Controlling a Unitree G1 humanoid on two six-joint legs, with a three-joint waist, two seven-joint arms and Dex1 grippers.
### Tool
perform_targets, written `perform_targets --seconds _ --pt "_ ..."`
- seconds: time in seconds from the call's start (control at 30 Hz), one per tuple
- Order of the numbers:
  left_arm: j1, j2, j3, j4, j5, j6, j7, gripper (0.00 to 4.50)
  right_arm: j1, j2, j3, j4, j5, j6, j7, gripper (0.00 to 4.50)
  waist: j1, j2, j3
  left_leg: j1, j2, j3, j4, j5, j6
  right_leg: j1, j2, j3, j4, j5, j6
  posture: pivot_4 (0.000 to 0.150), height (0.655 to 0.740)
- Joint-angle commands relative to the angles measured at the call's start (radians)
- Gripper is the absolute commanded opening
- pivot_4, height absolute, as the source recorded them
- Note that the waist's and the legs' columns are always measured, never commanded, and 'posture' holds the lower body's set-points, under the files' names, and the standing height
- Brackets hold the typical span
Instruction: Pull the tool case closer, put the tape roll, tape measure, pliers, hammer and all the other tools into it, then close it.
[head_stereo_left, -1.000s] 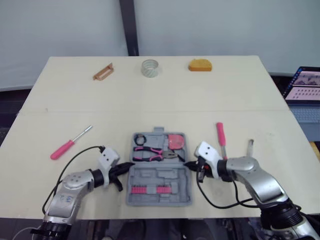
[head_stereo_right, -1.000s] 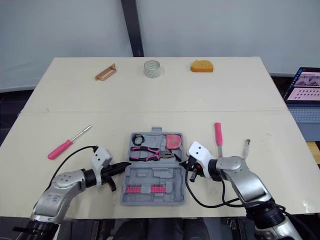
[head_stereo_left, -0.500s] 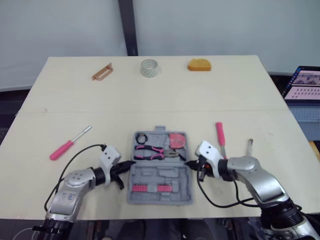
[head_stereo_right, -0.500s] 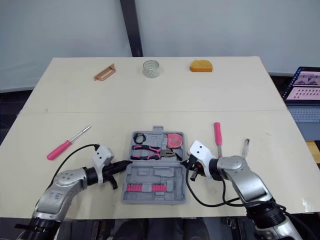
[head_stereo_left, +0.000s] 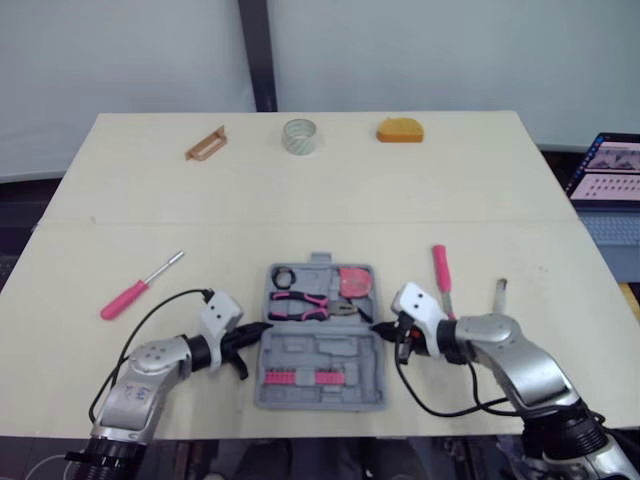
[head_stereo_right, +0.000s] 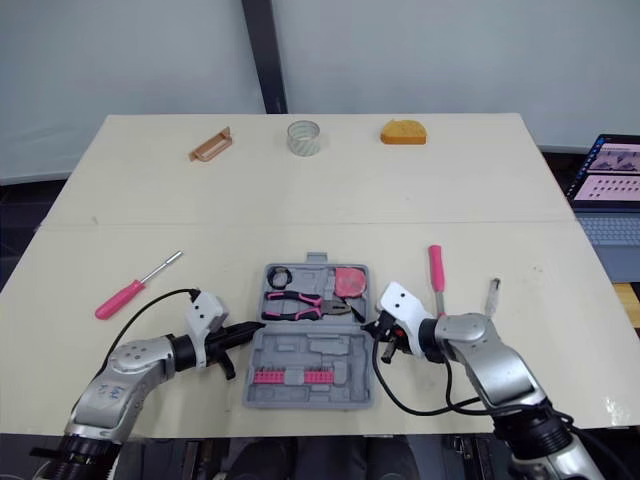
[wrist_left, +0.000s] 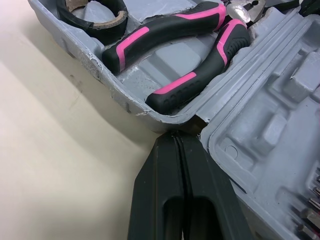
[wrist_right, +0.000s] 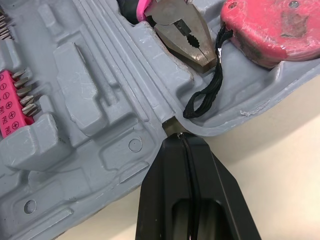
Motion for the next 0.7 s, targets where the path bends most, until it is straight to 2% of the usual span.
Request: perform_targets --seconds 0.03,0.7 --pt "-0.001 -0.006 -0.011 -0.041 -0.02 -0.031 -0.021 0.01 0.004 0.016 0.03 -0.052 0.028 -0.016 0.017 0.0 0.0 0.0 0.0 0.0 0.0 0.0 0.0 0.0 0.0 0.0 0.0 0.0 0.0 0.0 0.0 0.15 0.74" --pt "0.009 -0.009 -0.007 -0.044 -0.021 -0.036 -0.016 0.01 0.0 0.02 0.031 -0.037 0.022 -0.024 0.014 0.0 0.0 0.0 0.0 0.0 0.0 0.0 0.0 0.0 0.0 0.0 0.0 0.0 0.0 0.0 0.0 0.15 0.74"
